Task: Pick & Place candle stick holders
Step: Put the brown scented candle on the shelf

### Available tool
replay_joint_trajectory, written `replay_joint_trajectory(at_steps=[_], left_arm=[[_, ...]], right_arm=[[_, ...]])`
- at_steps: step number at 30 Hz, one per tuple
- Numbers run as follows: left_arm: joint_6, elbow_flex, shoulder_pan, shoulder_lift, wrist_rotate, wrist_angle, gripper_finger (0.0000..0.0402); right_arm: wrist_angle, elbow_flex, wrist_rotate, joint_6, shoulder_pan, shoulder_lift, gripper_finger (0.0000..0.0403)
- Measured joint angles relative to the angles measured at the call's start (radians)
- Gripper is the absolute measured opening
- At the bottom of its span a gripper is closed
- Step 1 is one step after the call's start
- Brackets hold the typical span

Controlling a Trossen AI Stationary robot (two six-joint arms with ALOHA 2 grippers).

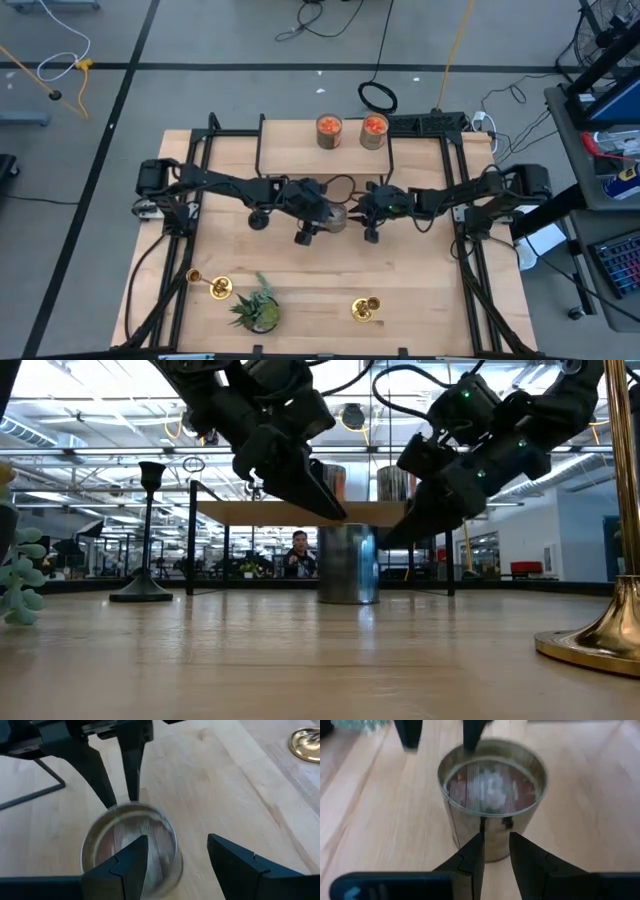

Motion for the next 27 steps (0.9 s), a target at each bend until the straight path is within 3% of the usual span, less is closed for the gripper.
replay_joint_trajectory(at_steps=[9, 12, 22, 27], left_arm=[[0.035, 0.000, 0.004, 0.009, -0.045, -0.069, 0.0206], [0.039, 0.000, 0.004, 0.008, -0.045, -0.071, 0.0176], [0.088, 0.000, 0.004, 0.008, -0.045, -0.092, 0.0017], [0.101, 0.000, 0.004, 0.008, -0.053, -0.095, 0.0023]], right_arm=[[0.022, 0.000, -0.026, -0.002, -0.001, 0.006, 0.0084], [0.018, 0.000, -0.026, -0.003, -0.001, -0.002, 0.0084], [0.007, 0.000, -0.026, -0.003, -0.001, -0.007, 0.0084], [0.006, 0.000, -0.026, -0.003, -0.001, -0.007, 0.0084]])
